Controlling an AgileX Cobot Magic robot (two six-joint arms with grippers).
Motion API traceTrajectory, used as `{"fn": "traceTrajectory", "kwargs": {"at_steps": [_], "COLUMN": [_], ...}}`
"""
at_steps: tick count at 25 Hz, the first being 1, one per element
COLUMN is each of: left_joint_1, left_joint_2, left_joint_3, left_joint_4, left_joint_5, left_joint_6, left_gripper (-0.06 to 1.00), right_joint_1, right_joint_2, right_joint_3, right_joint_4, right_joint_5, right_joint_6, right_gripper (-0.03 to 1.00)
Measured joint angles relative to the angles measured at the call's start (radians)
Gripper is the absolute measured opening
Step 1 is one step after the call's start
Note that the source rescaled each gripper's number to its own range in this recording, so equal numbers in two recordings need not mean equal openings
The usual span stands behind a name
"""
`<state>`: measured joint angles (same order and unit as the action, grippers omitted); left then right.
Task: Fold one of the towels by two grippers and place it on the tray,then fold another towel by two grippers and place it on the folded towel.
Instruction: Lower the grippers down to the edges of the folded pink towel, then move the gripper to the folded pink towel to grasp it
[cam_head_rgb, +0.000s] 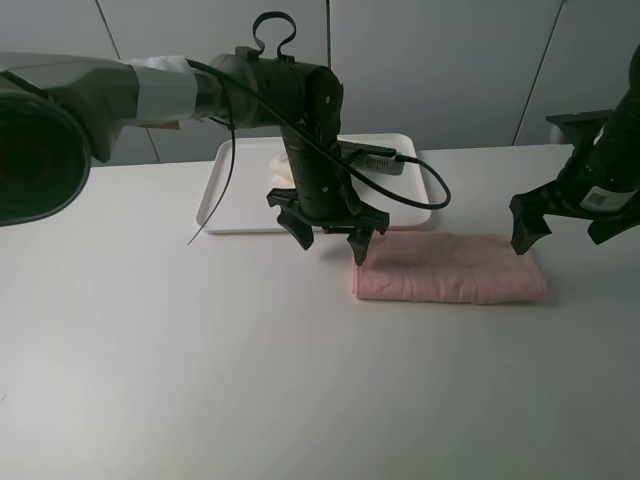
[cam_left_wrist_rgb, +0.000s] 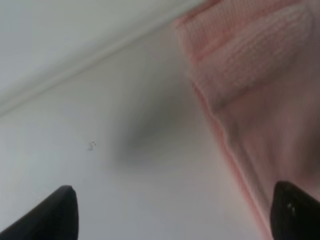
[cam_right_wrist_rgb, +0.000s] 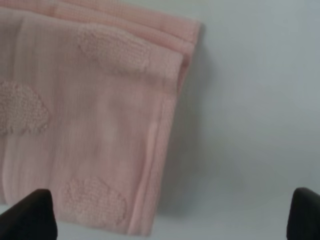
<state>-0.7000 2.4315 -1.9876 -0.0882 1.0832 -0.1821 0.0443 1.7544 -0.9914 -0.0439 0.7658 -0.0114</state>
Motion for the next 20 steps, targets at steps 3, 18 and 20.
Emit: {"fn": "traceTrajectory", "kwargs": {"at_steps": [3,18,20], "left_joint_1": [-0.012,-0.022,-0.022], "left_joint_2": [0.004,0.113,0.117], "left_joint_3": [0.000,-0.141,-0.148], "left_joint_4": [0.020,0.046,0.046], "left_joint_5": [-0.010,0.102,0.107], "left_joint_6": [-0.034,-0.069,-0.073], "left_gripper": [0.99,0.99,0.99], "right_joint_1": [0.000,0.000,0.000], "right_joint_2": [0.025,0.074,0.089], "right_joint_3": [-0.021,-0.073,-0.073], "right_joint_4": [0.000,-0.016,-0.016], "right_joint_5": [0.015,0.043,0.043], "right_joint_6": [0.000,0.000,0.003], "right_gripper": [1.00,1.00,1.00]}}
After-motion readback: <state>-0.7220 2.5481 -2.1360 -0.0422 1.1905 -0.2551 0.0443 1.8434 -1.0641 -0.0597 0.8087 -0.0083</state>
